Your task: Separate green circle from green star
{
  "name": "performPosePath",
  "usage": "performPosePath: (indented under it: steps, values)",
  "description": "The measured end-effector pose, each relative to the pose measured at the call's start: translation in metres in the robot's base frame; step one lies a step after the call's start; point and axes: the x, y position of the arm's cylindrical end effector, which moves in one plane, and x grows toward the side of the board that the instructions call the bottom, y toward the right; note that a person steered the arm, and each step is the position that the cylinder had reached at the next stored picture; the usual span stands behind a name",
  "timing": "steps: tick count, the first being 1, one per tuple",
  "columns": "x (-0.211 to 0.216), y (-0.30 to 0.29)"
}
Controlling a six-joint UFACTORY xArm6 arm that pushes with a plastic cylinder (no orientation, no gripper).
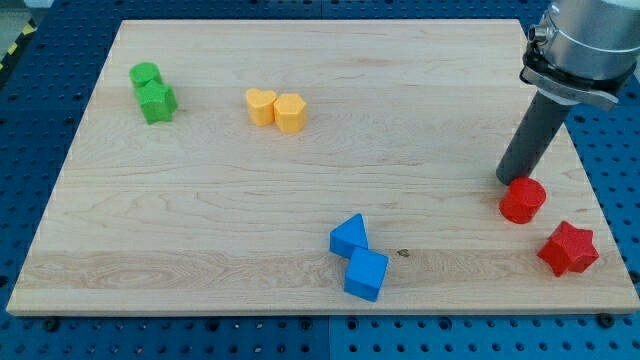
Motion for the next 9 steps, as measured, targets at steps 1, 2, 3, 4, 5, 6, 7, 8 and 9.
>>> performPosePath:
  steps: [1,2,3,4,5,6,7,8,9]
  values:
    - [0.006,-0.01]
    - [0.008,-0.032]
    - [0.023,-0.024]
    - [0.035,-0.001]
    - [0.032,-0.007]
    - [0.026,-0.006]
    - [0.025,-0.01]
    - [0.008,-0.069]
    - [0.007,-0.151]
